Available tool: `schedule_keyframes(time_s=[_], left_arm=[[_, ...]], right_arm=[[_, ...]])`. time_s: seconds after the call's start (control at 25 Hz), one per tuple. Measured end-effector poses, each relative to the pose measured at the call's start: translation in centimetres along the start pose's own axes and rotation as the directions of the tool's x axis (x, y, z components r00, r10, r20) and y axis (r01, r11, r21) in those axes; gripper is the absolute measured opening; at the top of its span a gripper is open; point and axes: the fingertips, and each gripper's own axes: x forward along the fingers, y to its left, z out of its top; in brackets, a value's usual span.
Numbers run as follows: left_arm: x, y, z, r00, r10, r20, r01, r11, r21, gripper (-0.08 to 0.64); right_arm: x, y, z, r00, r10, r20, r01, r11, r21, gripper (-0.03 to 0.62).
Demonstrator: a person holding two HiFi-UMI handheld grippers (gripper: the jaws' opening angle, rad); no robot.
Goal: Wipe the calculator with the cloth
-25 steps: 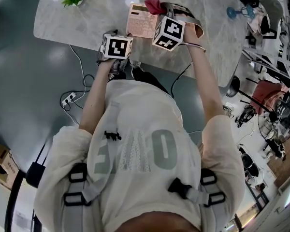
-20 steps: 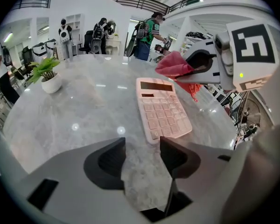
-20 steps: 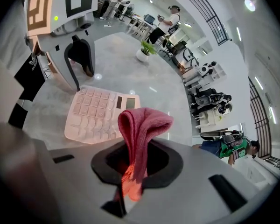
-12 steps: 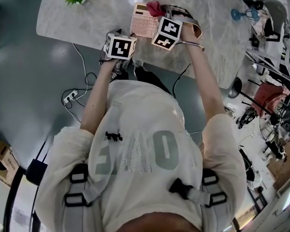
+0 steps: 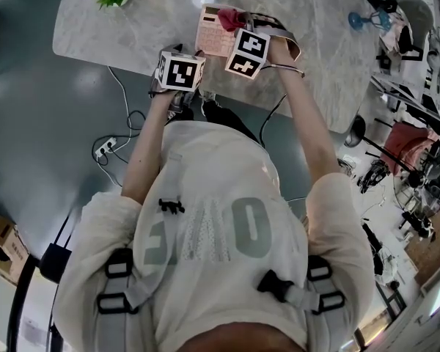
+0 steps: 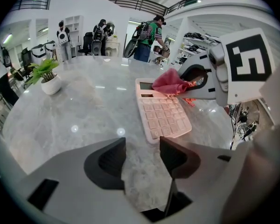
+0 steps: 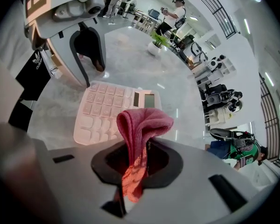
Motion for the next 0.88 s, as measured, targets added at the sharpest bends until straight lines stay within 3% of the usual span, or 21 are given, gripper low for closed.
schedule_keyframes(time_s=[0.32, 0.88], left_arm=[[0.2, 0.1, -0.1, 1.0, -0.001, 0.004, 0.001, 1.0, 0.009, 0.238], [0.2, 0.3, -0.1, 1.0, -0.005, 0.007, 0.005, 1.0, 0.029, 0.232]], right_arm=[[-0.3, 2.8, 0.5, 1.0, 0.011, 0.01, -0.01, 1.0, -0.022, 0.055], [-2.5, 8.8, 1.5, 0.991, 0.128, 0.047, -0.129, 0.992, 0.005, 0.055]])
